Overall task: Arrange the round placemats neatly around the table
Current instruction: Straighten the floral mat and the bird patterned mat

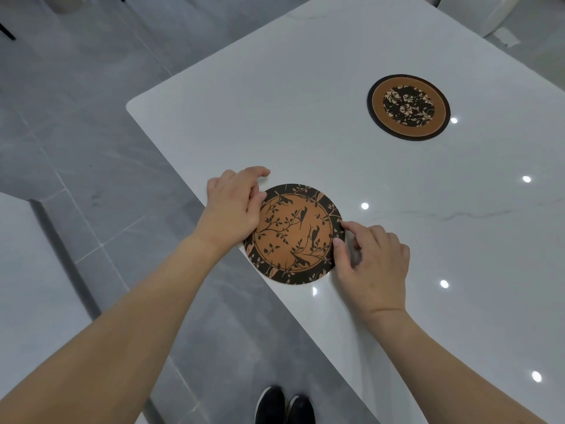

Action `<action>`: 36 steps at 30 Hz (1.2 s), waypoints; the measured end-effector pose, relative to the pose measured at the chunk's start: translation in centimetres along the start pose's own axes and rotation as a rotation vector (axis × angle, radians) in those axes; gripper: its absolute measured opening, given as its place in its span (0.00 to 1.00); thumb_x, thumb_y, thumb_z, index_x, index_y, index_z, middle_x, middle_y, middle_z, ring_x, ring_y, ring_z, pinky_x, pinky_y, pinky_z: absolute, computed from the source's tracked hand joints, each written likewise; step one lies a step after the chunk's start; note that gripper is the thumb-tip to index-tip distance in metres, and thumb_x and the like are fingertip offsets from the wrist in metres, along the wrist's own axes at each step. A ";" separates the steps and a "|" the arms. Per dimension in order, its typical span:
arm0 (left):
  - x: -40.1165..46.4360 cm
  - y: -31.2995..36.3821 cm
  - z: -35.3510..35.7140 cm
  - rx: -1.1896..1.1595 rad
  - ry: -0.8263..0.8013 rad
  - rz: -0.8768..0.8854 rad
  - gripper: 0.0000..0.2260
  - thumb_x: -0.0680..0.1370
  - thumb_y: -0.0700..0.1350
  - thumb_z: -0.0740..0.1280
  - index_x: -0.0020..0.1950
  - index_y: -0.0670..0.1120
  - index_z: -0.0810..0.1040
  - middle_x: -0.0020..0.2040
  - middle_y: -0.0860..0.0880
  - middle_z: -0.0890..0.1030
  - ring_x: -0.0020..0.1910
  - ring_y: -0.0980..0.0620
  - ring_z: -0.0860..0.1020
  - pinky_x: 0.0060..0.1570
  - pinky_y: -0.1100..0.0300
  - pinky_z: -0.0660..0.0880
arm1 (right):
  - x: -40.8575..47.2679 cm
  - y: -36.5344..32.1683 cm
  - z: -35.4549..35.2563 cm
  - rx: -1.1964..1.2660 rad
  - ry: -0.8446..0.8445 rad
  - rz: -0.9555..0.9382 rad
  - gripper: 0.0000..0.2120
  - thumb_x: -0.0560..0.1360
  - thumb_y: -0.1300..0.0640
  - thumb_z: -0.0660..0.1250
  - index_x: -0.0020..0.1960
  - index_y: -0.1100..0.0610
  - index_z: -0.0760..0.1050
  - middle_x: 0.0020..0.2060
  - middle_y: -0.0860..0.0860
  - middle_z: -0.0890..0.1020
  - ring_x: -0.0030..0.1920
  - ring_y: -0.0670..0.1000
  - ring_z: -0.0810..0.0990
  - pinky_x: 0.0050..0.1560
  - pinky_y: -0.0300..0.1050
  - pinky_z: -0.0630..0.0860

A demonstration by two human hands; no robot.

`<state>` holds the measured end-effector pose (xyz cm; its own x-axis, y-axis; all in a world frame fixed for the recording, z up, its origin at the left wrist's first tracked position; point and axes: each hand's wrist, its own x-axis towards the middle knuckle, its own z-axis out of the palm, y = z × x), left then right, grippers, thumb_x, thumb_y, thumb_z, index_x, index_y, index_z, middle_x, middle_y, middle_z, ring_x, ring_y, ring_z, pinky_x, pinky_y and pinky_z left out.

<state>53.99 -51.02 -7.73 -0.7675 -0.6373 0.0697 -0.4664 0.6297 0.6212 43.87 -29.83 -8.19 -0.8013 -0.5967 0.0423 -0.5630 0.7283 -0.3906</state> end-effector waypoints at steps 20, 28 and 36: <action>-0.1 -0.9 0.4 0.035 0.103 0.011 0.10 0.78 0.39 0.62 0.58 0.47 0.74 0.41 0.53 0.75 0.45 0.50 0.73 0.55 0.53 0.66 | 0.0 0.1 0.3 -0.023 0.011 -0.026 0.16 0.75 0.41 0.60 0.62 0.40 0.75 0.39 0.45 0.71 0.42 0.47 0.65 0.50 0.42 0.58; 0.0 -1.0 0.6 0.032 0.133 0.004 0.11 0.78 0.40 0.62 0.60 0.47 0.74 0.42 0.51 0.76 0.45 0.51 0.73 0.55 0.57 0.64 | 0.1 0.1 0.3 -0.039 -0.006 -0.026 0.17 0.77 0.41 0.57 0.63 0.40 0.73 0.39 0.46 0.70 0.43 0.48 0.65 0.50 0.41 0.57; 0.0 -1.1 0.6 0.066 0.136 0.019 0.09 0.78 0.40 0.62 0.57 0.45 0.76 0.49 0.47 0.79 0.49 0.48 0.75 0.56 0.55 0.64 | 0.2 0.0 0.3 -0.064 -0.021 -0.029 0.16 0.78 0.42 0.58 0.64 0.41 0.72 0.40 0.46 0.70 0.43 0.47 0.64 0.50 0.42 0.57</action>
<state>54.21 -51.44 -8.84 -0.7122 -0.6762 0.1886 -0.4836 0.6673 0.5664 43.76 -30.06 -8.46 -0.7807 -0.6240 0.0333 -0.5980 0.7305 -0.3299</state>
